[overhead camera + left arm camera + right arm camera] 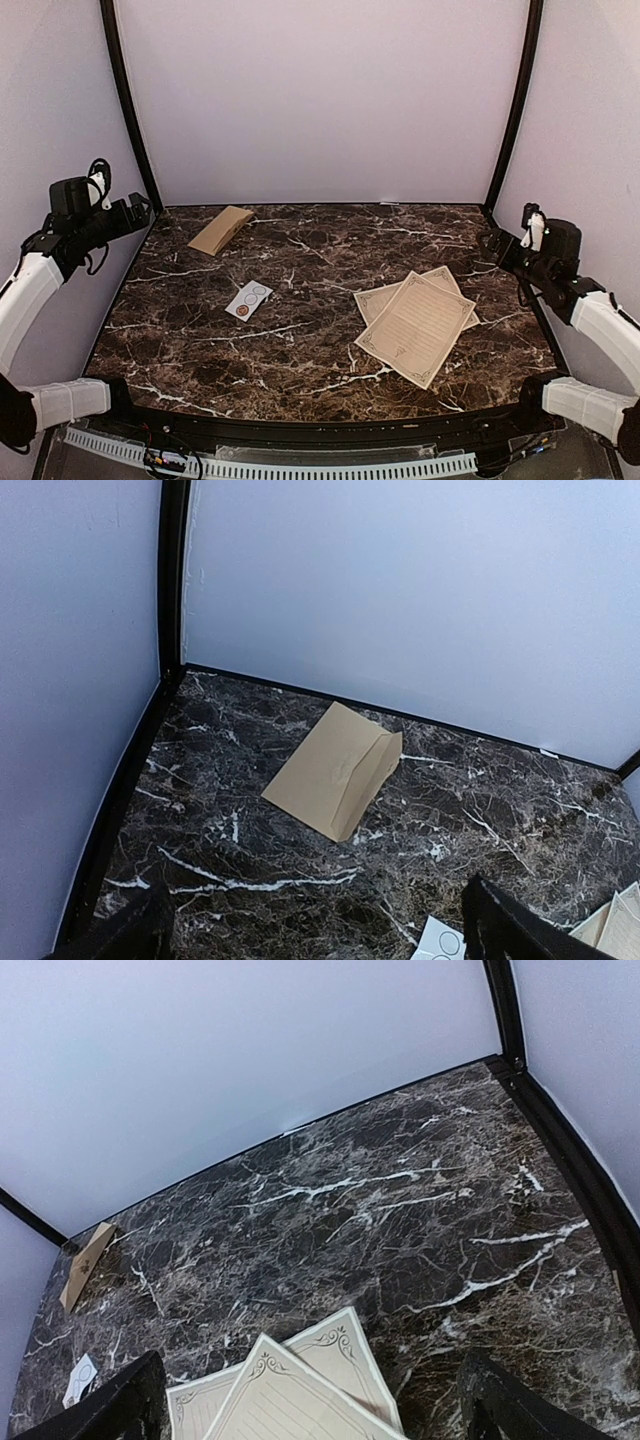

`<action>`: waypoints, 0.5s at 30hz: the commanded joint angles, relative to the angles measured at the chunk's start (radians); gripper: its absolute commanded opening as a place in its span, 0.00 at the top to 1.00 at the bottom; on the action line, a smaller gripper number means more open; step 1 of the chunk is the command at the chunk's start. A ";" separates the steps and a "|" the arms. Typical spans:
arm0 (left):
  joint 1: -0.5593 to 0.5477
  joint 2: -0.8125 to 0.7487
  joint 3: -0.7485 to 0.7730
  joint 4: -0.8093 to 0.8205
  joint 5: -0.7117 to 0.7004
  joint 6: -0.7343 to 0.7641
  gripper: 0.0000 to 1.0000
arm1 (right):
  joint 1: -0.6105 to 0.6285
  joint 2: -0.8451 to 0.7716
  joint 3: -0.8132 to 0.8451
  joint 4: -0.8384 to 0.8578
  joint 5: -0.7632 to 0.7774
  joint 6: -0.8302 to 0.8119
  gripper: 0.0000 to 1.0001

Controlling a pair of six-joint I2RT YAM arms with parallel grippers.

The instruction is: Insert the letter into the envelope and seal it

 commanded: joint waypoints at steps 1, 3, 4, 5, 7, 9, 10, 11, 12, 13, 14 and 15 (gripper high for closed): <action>0.003 0.048 0.012 -0.002 0.073 0.008 0.01 | 0.029 -0.007 0.053 -0.083 -0.119 0.039 0.01; -0.012 0.070 0.018 0.020 0.194 0.010 0.01 | 0.075 0.000 0.051 -0.117 -0.113 0.064 0.01; -0.028 0.087 0.023 0.024 0.219 0.013 0.01 | 0.104 0.007 0.052 -0.139 -0.095 0.074 0.01; -0.071 0.097 0.035 0.020 0.191 0.023 0.02 | 0.128 0.014 0.051 -0.169 -0.070 0.088 0.02; -0.145 0.118 0.046 0.017 0.130 0.054 0.02 | 0.172 0.030 0.042 -0.218 -0.033 0.119 0.02; -0.163 0.130 0.040 0.036 0.167 0.056 0.02 | 0.198 0.041 0.022 -0.259 -0.018 0.152 0.04; -0.164 0.127 0.032 0.051 0.186 0.049 0.02 | 0.213 0.043 0.006 -0.266 -0.011 0.172 0.04; -0.164 0.112 0.026 0.062 0.220 0.048 0.02 | 0.228 0.043 -0.012 -0.268 -0.003 0.196 0.04; -0.164 0.102 0.009 0.081 0.228 0.051 0.01 | 0.244 0.041 -0.032 -0.269 0.001 0.219 0.05; -0.165 0.077 -0.001 0.089 0.228 0.053 0.01 | 0.257 0.037 -0.048 -0.268 0.002 0.243 0.05; -0.163 0.065 -0.018 0.095 0.221 0.058 0.01 | 0.270 0.035 -0.060 -0.270 0.005 0.263 0.05; -0.162 0.043 -0.026 0.094 0.197 0.062 0.01 | 0.283 0.031 -0.071 -0.271 0.013 0.282 0.05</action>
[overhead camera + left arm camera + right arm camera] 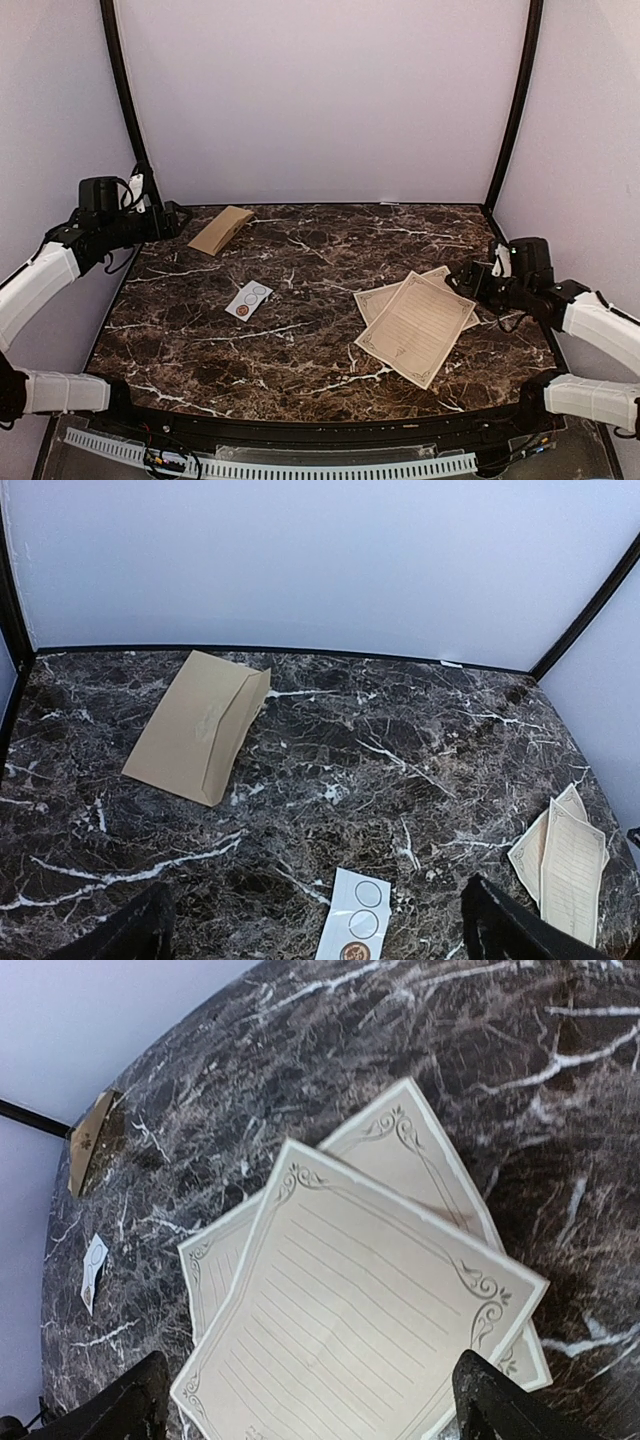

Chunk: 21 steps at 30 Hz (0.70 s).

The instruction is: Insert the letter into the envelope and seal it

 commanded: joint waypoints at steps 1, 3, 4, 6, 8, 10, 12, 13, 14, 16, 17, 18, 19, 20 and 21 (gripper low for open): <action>0.004 -0.089 -0.043 0.052 0.002 0.036 0.01 | 0.054 -0.014 -0.057 -0.039 0.048 0.123 0.05; 0.009 -0.101 -0.048 0.041 -0.017 0.043 0.01 | 0.060 -0.020 -0.079 -0.049 0.068 0.148 0.05; 0.015 -0.100 -0.047 0.038 -0.015 0.043 0.01 | 0.060 -0.019 -0.088 -0.057 0.079 0.162 0.05; 0.029 -0.087 -0.042 0.034 0.006 0.040 0.01 | 0.060 -0.008 -0.103 -0.059 0.088 0.179 0.06; 0.049 -0.077 -0.038 0.033 0.030 0.028 0.01 | 0.060 0.011 -0.116 -0.050 0.093 0.195 0.07; 0.067 -0.074 -0.043 0.036 0.049 0.013 0.01 | 0.060 0.024 -0.123 -0.049 0.115 0.203 0.08; 0.076 -0.073 -0.045 0.039 0.053 0.008 0.01 | 0.060 0.036 -0.130 -0.035 0.127 0.200 0.11; 0.078 -0.073 -0.046 0.040 0.054 0.007 0.01 | 0.060 0.044 -0.136 -0.018 0.120 0.199 0.13; 0.080 -0.075 -0.047 0.041 0.054 0.007 0.01 | 0.060 0.052 -0.143 0.009 0.107 0.199 0.16; 0.082 -0.075 -0.048 0.040 0.054 0.006 0.01 | 0.060 0.075 -0.159 0.042 0.089 0.202 0.21; 0.083 -0.076 -0.048 0.040 0.052 0.006 0.01 | 0.060 0.084 -0.165 0.051 0.088 0.205 0.24; 0.084 -0.077 -0.048 0.040 0.051 0.006 0.01 | 0.059 0.092 -0.170 0.057 0.089 0.208 0.26; 0.085 -0.077 -0.048 0.039 0.049 0.006 0.01 | 0.060 0.099 -0.173 0.066 0.091 0.207 0.29; 0.085 -0.077 -0.049 0.038 0.047 0.007 0.01 | 0.060 0.102 -0.178 0.074 0.091 0.205 0.31; 0.086 -0.077 -0.049 0.039 0.046 0.008 0.01 | 0.060 0.104 -0.181 0.084 0.094 0.205 0.32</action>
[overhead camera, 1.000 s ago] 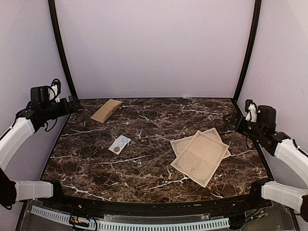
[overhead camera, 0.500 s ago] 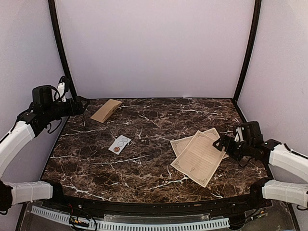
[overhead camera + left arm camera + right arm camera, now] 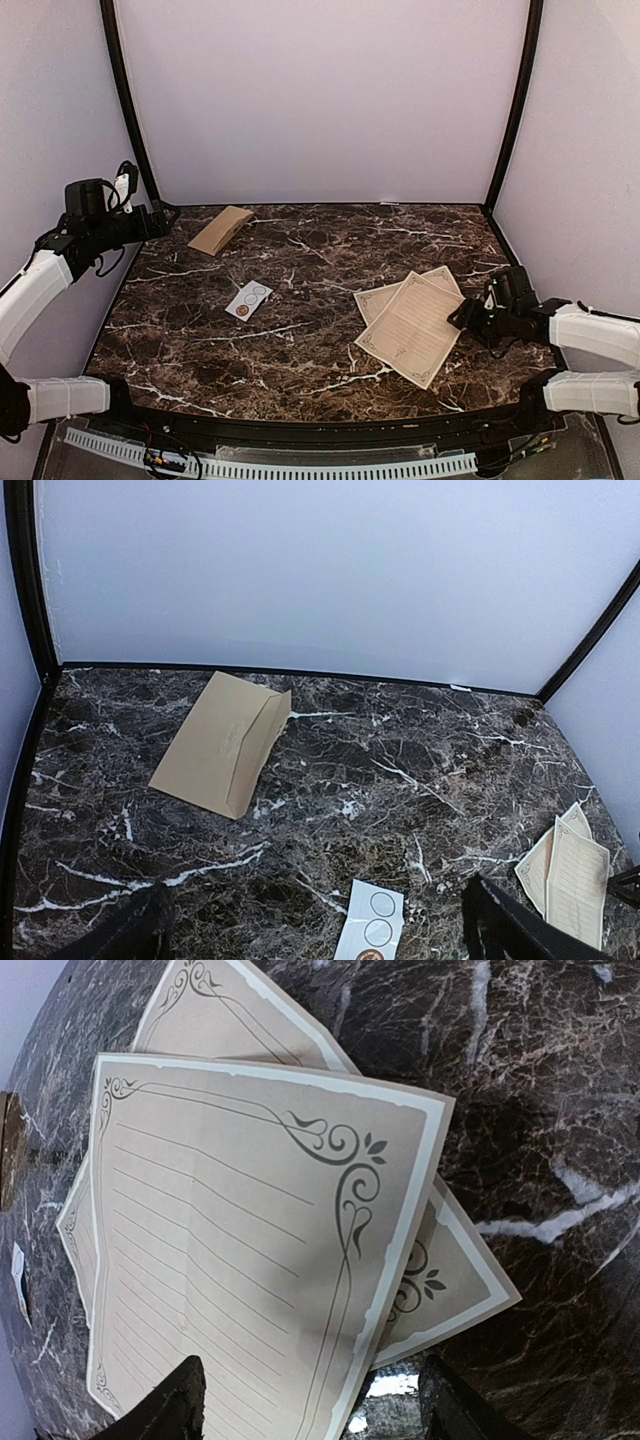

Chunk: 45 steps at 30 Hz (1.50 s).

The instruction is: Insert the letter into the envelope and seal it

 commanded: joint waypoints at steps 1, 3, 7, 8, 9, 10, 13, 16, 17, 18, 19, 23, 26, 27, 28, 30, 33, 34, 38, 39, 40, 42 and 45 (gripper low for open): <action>0.007 -0.008 -0.015 0.013 0.012 -0.002 0.01 | 0.004 0.014 -0.025 0.088 0.006 0.010 0.32; 0.008 -0.007 -0.014 0.013 0.012 -0.002 0.01 | 0.005 0.022 -0.034 0.108 0.007 0.013 0.35; 0.009 -0.005 -0.014 0.013 0.012 -0.002 0.01 | 0.005 0.045 -0.055 0.152 0.001 0.026 0.41; 0.009 -0.004 -0.014 0.013 0.011 -0.002 0.01 | 0.005 0.050 -0.060 0.162 0.001 0.029 0.42; 0.009 -0.004 -0.014 0.013 0.009 -0.001 0.01 | 0.005 0.056 -0.065 0.170 -0.001 0.033 0.43; 0.009 -0.004 -0.013 0.011 0.009 -0.002 0.01 | 0.004 0.059 -0.069 0.178 -0.005 0.035 0.44; 0.009 -0.002 -0.013 0.009 0.008 0.000 0.01 | 0.005 0.063 -0.089 0.222 -0.021 0.051 0.49; 0.010 0.001 -0.012 0.008 0.010 0.001 0.01 | 0.005 0.068 -0.108 0.266 -0.036 0.071 0.51; 0.010 0.002 -0.012 0.007 0.010 0.001 0.01 | 0.004 0.072 -0.111 0.273 -0.036 0.076 0.53; 0.010 0.003 -0.011 0.006 0.010 0.001 0.01 | 0.005 0.074 -0.113 0.279 -0.035 0.080 0.54; 0.011 0.004 -0.010 0.006 0.009 0.001 0.01 | 0.005 0.078 -0.115 0.283 -0.035 0.082 0.56; 0.011 0.006 -0.010 0.005 0.012 0.000 0.01 | 0.005 0.095 -0.128 0.314 -0.048 0.099 0.60; 0.011 0.006 -0.010 0.004 0.012 0.001 0.01 | 0.005 0.107 -0.142 0.345 -0.064 0.113 0.63; 0.011 0.007 -0.010 0.004 0.011 0.001 0.01 | 0.005 0.112 -0.144 0.352 -0.067 0.116 0.65; 0.011 0.007 -0.010 0.004 0.009 0.001 0.01 | 0.005 0.116 -0.146 0.358 -0.072 0.119 0.68; 0.011 0.007 -0.010 0.002 0.006 0.002 0.01 | 0.005 0.119 -0.148 0.366 -0.077 0.125 0.73; 0.011 0.008 -0.010 0.001 0.005 0.004 0.01 | 0.005 0.120 -0.148 0.377 -0.088 0.134 0.82; 0.012 0.009 -0.009 0.001 0.004 0.005 0.01 | 0.005 0.119 -0.148 0.378 -0.091 0.137 0.85; 0.012 0.008 -0.008 0.000 -0.001 0.007 0.01 | 0.005 0.104 -0.146 0.380 -0.102 0.151 1.00; 0.012 0.009 -0.008 -0.001 -0.002 0.007 0.01 | 0.005 0.101 -0.146 0.379 -0.105 0.155 1.00; 0.012 0.009 -0.008 -0.001 -0.003 0.008 0.01 | 0.004 0.093 -0.146 0.378 -0.110 0.158 1.00; 0.012 0.008 -0.008 -0.003 -0.008 0.009 0.01 | 0.005 0.067 -0.143 0.370 -0.118 0.169 1.00; 0.012 0.005 -0.007 -0.006 -0.019 0.013 0.01 | 0.005 0.013 -0.130 0.333 -0.120 0.175 1.00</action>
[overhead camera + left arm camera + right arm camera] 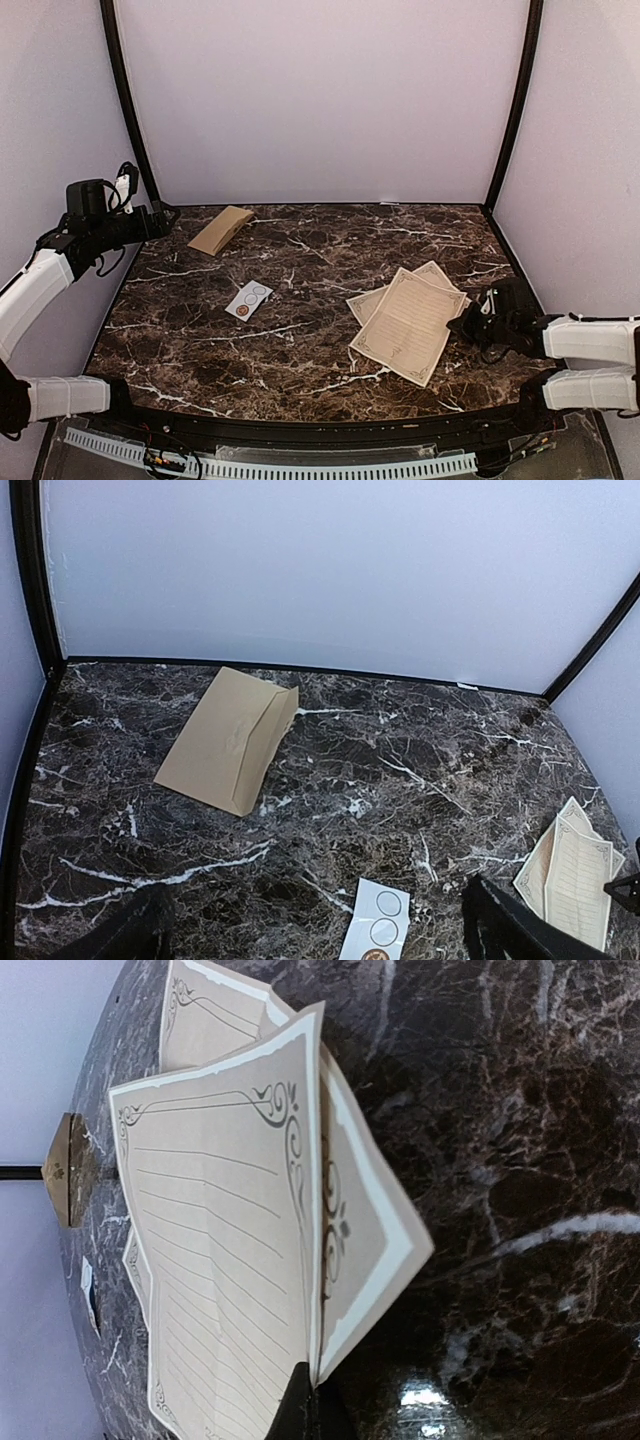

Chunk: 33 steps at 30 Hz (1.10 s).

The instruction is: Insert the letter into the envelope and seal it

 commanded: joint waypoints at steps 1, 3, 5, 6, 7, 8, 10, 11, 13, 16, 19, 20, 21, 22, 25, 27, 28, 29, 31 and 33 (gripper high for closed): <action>0.006 -0.006 -0.008 -0.006 -0.015 0.013 0.01 | 0.005 -0.085 0.012 -0.027 -0.018 0.021 1.00; 0.006 -0.008 -0.008 -0.007 -0.019 0.013 0.01 | 0.005 -0.138 0.027 -0.061 -0.013 0.021 1.00; 0.006 -0.007 -0.009 -0.006 -0.020 0.012 0.01 | 0.005 -0.191 0.044 -0.090 -0.009 0.014 1.00; 0.006 -0.008 -0.010 -0.005 -0.022 0.012 0.01 | 0.005 -0.218 0.054 -0.102 -0.008 0.008 1.00; 0.006 -0.007 -0.013 -0.002 -0.023 0.012 0.01 | 0.005 -0.238 0.064 -0.105 -0.010 -0.002 1.00; 0.006 -0.006 -0.014 -0.001 -0.019 0.012 0.01 | 0.005 -0.257 0.076 -0.105 -0.013 -0.013 1.00; 0.006 -0.003 -0.018 0.004 -0.004 0.009 0.01 | 0.005 -0.276 0.096 -0.104 -0.032 -0.049 1.00; 0.006 -0.001 -0.018 0.006 0.002 0.007 0.01 | 0.006 -0.276 0.105 -0.104 -0.050 -0.080 1.00; 0.006 0.001 -0.021 0.011 0.031 0.002 0.01 | 0.006 -0.265 0.126 -0.082 -0.109 -0.129 1.00; 0.002 -0.006 -0.036 0.032 0.090 -0.009 0.01 | 0.014 -0.244 0.161 -0.032 -0.178 -0.188 1.00; -0.038 -0.023 -0.055 0.082 0.153 -0.030 0.01 | 0.039 -0.214 0.207 0.018 -0.244 -0.248 1.00; -0.052 -0.025 -0.062 0.096 0.160 -0.030 0.01 | 0.053 -0.201 0.232 0.031 -0.261 -0.269 1.00; -0.079 -0.029 -0.064 0.101 0.175 -0.028 0.01 | 0.069 -0.184 0.257 0.039 -0.275 -0.289 1.00; -0.091 -0.030 -0.068 0.108 0.183 -0.024 0.01 | 0.087 -0.163 0.281 0.046 -0.291 -0.314 1.00; -0.145 -0.030 -0.077 0.129 0.250 -0.026 0.01 | 0.160 -0.099 0.351 0.067 -0.322 -0.378 1.00; -0.189 -0.025 -0.089 0.145 0.279 -0.032 0.01 | 0.206 -0.054 0.397 0.089 -0.338 -0.411 1.00; -0.207 -0.023 -0.090 0.160 0.286 -0.038 0.01 | 0.229 -0.033 0.418 0.099 -0.347 -0.424 1.00; -0.238 -0.019 -0.092 0.170 0.301 -0.043 0.01 | 0.250 -0.009 0.440 0.107 -0.354 -0.440 1.00; -0.285 -0.017 -0.106 0.210 0.331 -0.071 0.01 | 0.288 0.034 0.475 0.139 -0.379 -0.451 1.00; -0.328 -0.019 -0.139 0.280 0.351 -0.116 0.01 | 0.319 0.067 0.502 0.178 -0.402 -0.451 1.00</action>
